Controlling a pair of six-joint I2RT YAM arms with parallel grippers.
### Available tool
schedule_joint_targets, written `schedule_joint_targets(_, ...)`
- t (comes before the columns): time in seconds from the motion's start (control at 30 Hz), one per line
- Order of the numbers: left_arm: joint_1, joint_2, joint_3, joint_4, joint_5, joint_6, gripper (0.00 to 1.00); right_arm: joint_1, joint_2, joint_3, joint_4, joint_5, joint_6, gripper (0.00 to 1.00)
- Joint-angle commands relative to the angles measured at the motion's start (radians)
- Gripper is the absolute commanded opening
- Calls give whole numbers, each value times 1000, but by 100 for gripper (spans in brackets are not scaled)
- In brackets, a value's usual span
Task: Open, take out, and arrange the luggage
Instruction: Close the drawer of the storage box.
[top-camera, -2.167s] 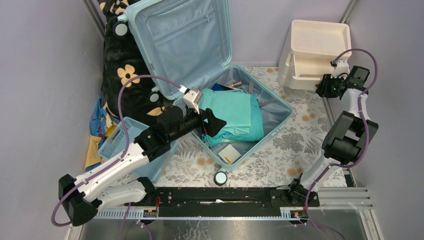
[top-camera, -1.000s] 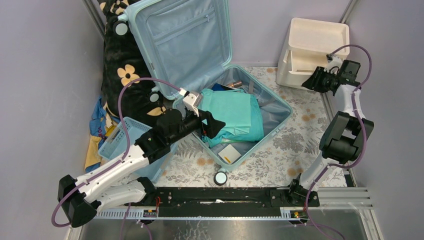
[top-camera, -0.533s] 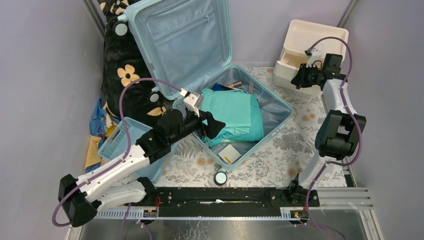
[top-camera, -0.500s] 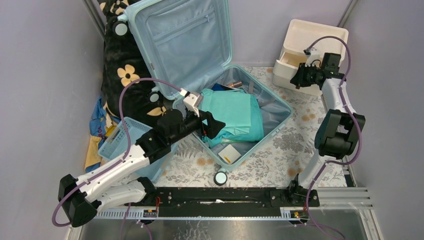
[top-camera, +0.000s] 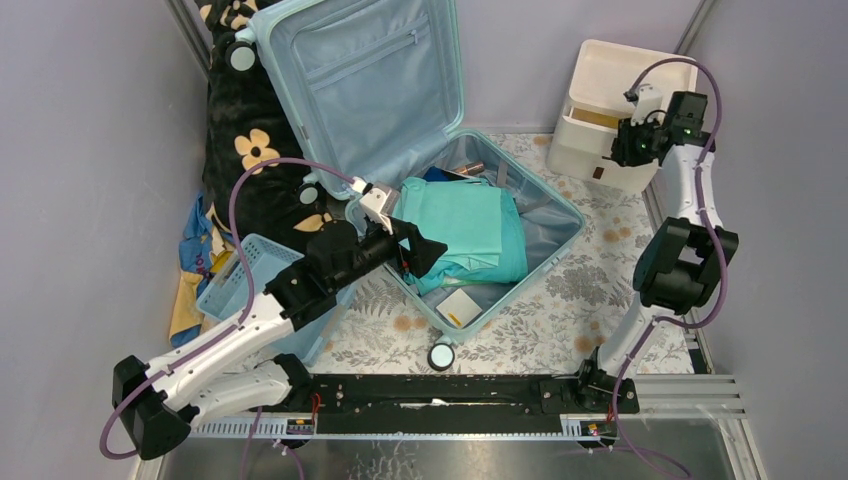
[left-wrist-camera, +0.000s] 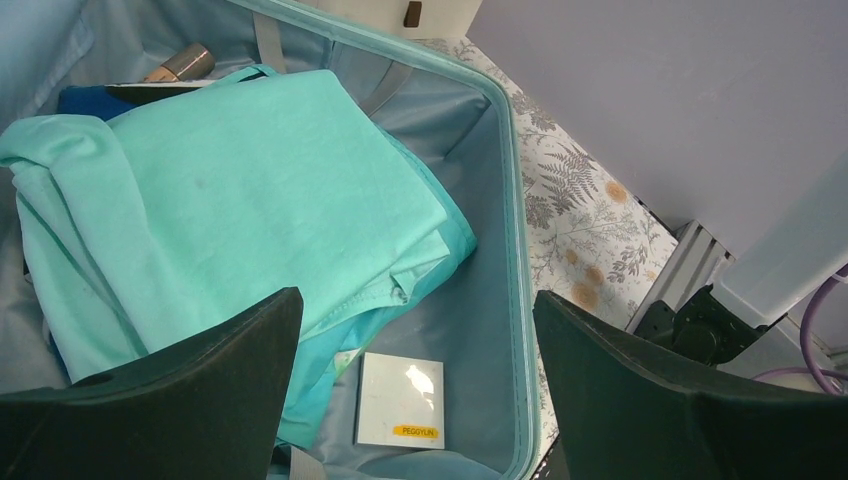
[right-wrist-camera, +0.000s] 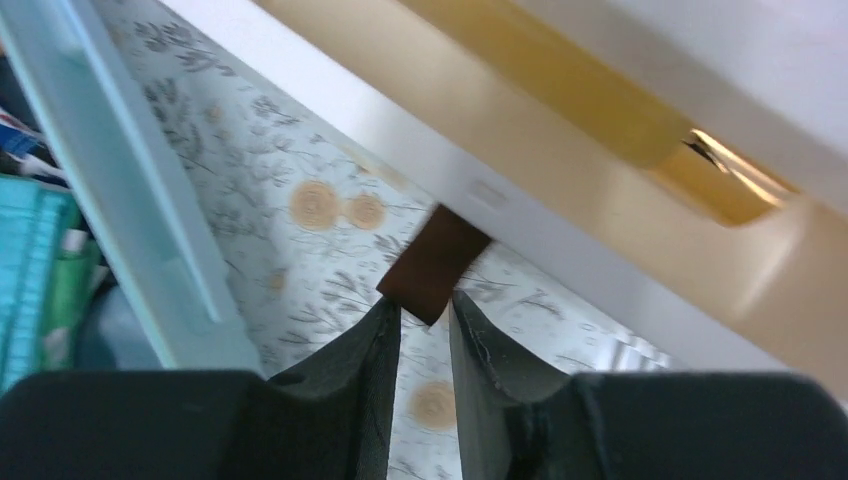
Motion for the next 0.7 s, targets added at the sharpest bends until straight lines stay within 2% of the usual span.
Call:
schedule_joint_targets(0.0, 5, -9, -2, 66, -11, 22, 93, -30, 22, 68, -88, 50, -147, 31)
schedule_joint_targets(0.13, 5, -11, -7, 64, -8, 22, 93, -55, -9, -21, 68, 41, -90, 30)
schedule_joint_targets(0.27, 7, -6, 6, 54, -2, 22, 92, -55, 30, 14, 195, 53, 27, 18)
schedule_joint_targets(0.4, 6, -8, 10, 59, -5, 9, 92, -54, 47, 4, 355, 58, 161, 16)
schedule_joint_targets(0.53, 6, -14, 8, 53, -5, 1, 92, -52, 42, -33, 510, 131, 286, 20)
schedule_joint_targets(0.67, 5, -15, 13, 47, -6, 2, 92, -52, 42, -64, 606, 121, 322, 31)
